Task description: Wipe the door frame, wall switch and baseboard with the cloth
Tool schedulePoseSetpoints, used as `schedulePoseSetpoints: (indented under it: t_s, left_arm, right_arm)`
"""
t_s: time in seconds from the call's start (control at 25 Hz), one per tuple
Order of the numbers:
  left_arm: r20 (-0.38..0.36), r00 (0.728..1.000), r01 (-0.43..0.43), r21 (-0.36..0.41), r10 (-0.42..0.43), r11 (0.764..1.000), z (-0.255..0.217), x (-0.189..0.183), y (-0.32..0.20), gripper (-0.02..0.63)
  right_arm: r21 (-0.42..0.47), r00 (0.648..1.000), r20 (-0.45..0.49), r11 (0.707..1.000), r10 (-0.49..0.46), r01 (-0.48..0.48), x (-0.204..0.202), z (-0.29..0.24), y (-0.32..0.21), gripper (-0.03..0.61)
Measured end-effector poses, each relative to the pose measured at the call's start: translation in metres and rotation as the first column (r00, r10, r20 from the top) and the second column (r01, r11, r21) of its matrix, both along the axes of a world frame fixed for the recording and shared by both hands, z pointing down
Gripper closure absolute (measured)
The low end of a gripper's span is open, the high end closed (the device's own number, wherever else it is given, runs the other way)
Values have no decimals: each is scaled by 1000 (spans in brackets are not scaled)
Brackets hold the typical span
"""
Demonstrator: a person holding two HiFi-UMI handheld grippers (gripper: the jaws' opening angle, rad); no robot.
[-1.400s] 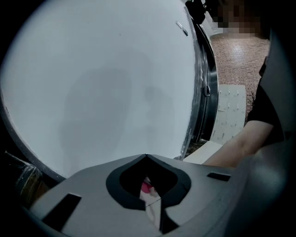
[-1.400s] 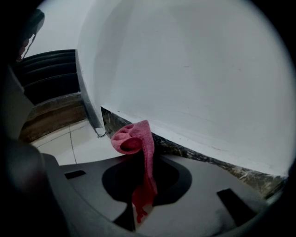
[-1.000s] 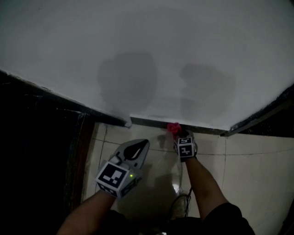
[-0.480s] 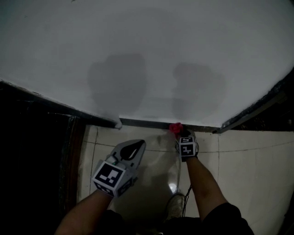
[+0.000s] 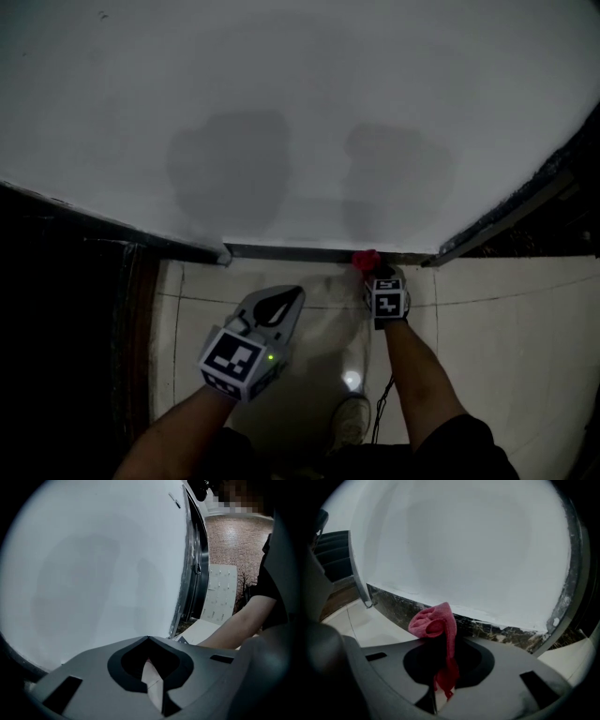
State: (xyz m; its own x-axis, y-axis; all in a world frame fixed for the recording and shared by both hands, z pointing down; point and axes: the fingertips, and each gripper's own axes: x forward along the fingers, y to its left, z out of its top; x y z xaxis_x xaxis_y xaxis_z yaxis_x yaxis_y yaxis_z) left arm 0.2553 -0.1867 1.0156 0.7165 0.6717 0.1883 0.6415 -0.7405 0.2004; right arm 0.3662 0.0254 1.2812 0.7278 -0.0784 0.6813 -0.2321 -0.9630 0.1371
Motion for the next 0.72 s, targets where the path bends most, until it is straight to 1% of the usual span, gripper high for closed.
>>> schedulePoseSetpoints:
  t_s: [0.28, 0.4, 0.52, 0.64, 0.72]
  left_arm:
    - [31, 999, -17, 15, 17, 1000, 11, 6, 15, 623]
    - [16, 1000, -16, 14, 15, 1000, 14, 9, 19, 623]
    - [18, 1000, -19, 11, 19, 1000, 16, 11, 24, 623]
    - [34, 999, -26, 18, 25, 1000, 21, 12, 27, 623]
    - [42, 998, -38, 21, 37, 999, 24, 11, 30, 623]
  right_arm:
    - [13, 1000, -3, 1000, 27, -27, 1, 4, 27, 534]
    - [8, 999, -5, 999, 36, -35, 3, 1, 39, 534]
    - [0, 999, -8, 999, 39, -39, 4, -1, 49, 534]
    - [-6, 997, -3, 997, 81, -81, 3, 5, 67, 534]
    - [8, 992, 6, 992, 129, -129, 3, 5, 80, 534]
